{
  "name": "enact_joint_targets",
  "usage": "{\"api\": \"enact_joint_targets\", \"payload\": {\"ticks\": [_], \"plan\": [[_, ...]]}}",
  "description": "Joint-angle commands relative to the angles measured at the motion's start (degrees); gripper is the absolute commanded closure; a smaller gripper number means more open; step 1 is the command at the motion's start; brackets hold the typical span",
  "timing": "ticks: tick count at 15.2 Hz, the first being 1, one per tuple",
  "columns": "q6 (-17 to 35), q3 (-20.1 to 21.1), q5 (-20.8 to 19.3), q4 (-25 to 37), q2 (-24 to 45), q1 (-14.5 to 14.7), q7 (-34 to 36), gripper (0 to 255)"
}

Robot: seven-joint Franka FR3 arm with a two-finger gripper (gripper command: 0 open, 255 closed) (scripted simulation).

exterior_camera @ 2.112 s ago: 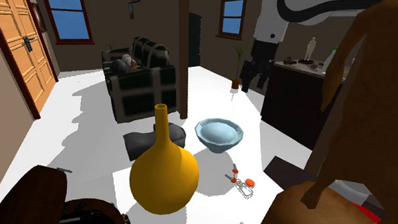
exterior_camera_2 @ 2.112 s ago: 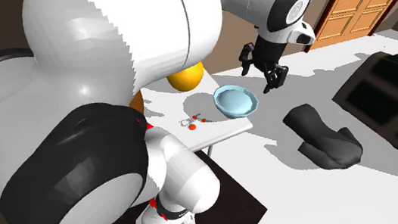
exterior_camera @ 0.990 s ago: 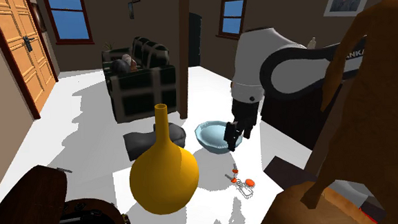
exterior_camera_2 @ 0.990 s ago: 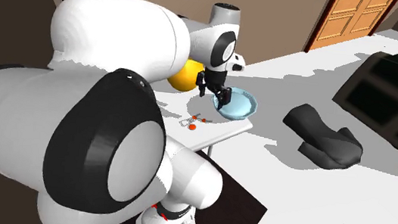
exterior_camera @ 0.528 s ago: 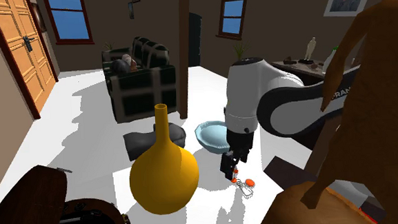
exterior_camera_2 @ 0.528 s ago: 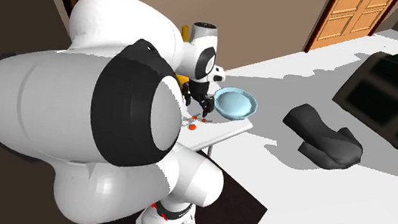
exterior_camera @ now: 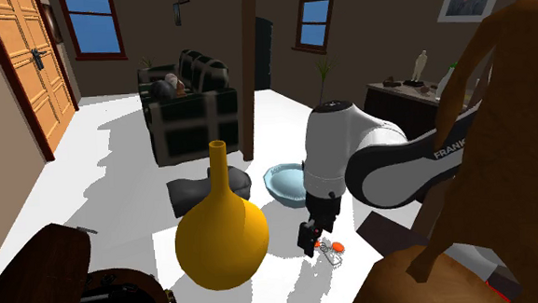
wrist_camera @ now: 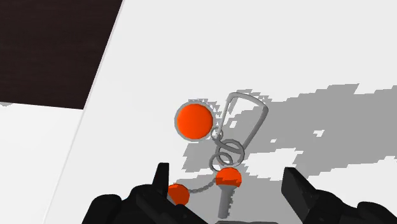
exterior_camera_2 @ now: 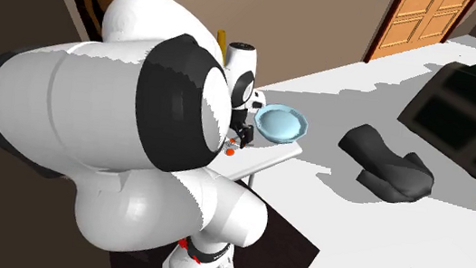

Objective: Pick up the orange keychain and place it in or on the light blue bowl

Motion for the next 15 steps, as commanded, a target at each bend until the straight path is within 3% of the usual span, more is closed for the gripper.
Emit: {"api": "enact_joint_targets", "payload": {"ticks": [1, 6, 7, 15], "plan": [[0.4, 0.1, 0.0, -0.2, 0.2, 0.0, 0.0, 0], [0.4, 0.1, 0.0, -0.1, 0.2, 0.0, 0.0, 0], [0.4, 0.1, 0.0, -0.1, 0.2, 0.0, 0.0, 255], [1.3, 0.2, 0.4, -1.1, 0.2, 0.2, -0.1, 255]]}}
